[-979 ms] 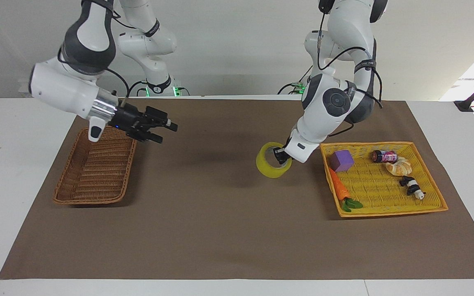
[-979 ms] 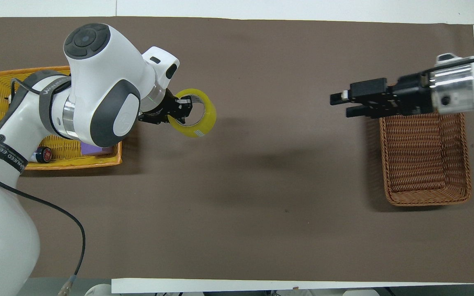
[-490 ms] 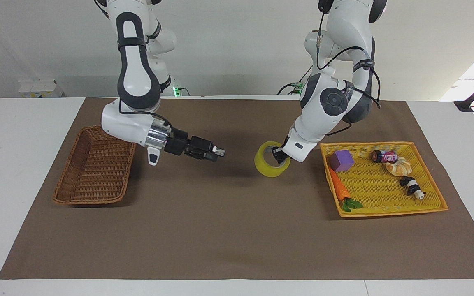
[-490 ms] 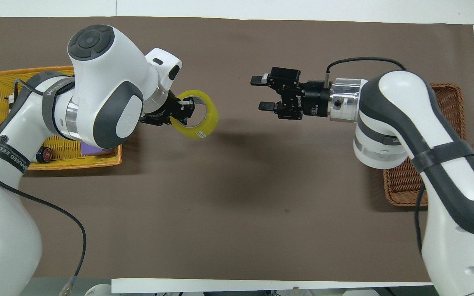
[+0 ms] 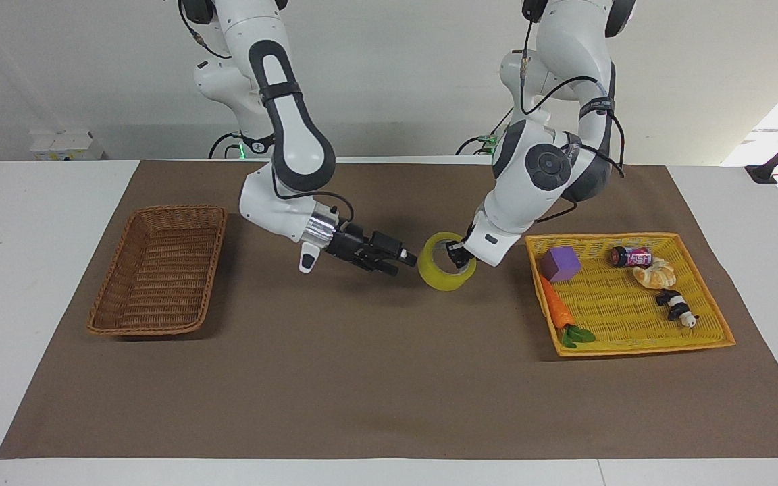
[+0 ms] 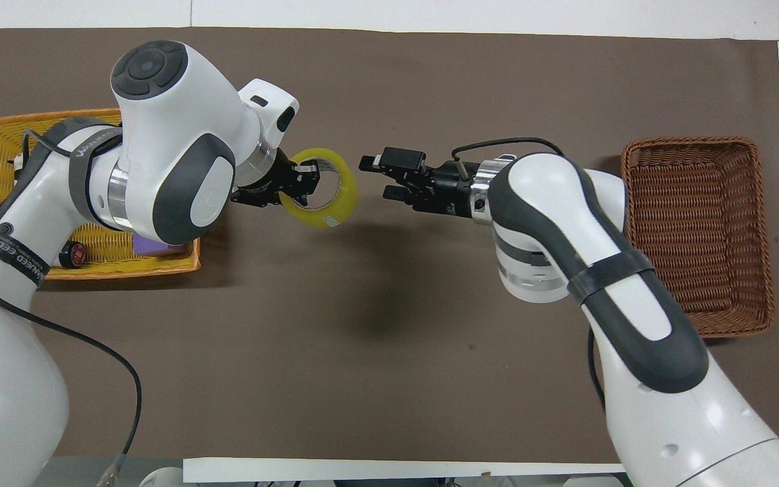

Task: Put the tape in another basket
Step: 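Hold the tape with the left gripper while the right gripper reaches it, then grasp the tape with the right gripper while the left gripper releases it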

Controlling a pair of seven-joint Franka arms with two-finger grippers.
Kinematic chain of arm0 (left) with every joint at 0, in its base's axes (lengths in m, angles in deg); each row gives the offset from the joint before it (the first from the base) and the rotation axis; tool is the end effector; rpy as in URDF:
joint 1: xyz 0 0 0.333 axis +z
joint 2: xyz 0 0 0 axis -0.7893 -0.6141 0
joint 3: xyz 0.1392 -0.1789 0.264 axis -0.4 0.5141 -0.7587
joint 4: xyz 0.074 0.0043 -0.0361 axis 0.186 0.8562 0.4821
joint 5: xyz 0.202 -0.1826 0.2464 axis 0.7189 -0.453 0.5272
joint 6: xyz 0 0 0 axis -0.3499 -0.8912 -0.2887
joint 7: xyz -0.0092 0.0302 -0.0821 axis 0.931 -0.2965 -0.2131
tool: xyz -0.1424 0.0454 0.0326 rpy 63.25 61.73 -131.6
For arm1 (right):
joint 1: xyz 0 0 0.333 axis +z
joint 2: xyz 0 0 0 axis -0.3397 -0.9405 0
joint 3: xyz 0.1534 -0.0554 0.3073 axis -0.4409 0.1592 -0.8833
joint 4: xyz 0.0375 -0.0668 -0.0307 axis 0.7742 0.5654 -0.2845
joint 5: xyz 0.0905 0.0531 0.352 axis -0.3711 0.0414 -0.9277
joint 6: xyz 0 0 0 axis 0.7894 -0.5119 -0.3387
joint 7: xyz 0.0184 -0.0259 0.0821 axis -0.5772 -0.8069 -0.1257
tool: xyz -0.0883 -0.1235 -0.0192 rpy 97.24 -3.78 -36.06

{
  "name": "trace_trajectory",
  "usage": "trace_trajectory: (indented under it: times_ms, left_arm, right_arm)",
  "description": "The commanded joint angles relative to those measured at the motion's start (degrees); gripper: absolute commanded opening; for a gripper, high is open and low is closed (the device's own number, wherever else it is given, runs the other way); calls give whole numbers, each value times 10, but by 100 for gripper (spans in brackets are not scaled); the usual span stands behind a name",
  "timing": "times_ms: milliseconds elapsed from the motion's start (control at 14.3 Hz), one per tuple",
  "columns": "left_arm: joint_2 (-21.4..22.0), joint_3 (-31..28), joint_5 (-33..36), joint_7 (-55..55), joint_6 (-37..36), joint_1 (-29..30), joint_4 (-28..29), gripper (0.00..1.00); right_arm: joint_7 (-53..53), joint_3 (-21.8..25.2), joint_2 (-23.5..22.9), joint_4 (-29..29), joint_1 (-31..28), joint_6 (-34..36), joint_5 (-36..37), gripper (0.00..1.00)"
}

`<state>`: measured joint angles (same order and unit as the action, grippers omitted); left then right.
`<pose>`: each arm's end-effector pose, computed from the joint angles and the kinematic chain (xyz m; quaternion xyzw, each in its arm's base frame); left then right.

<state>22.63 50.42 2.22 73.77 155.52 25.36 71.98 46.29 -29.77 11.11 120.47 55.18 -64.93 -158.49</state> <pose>0.5347 -0.3272 0.4192 0.9921 0.0530 -0.0828 0.0776 0.5505 0.3380 0.3737 -0.8371 0.1714 -0.0251 0.5189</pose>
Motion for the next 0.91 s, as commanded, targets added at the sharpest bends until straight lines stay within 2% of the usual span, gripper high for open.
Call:
trace_trajectory:
  times_ms: [0, 140, 420, 839]
  left_arm:
    - [21, -11, -8, 6, -7, -9, 16, 4]
    - [20, -11, -8, 6, -2, -9, 14, 3]
    - [20, -11, -8, 6, -4, -9, 14, 3]
    - [20, -11, -7, 5, -3, -9, 13, 5]
  right_arm:
    - [-19, 1, 0, 2, 3, -6, -14, 94]
    - [-19, 1, 0, 1, 4, -6, -15, 91]
    - [-17, 0, 1, 0, 5, -3, -15, 62]
    - [-12, -9, 1, -1, 8, -2, -24, 61]
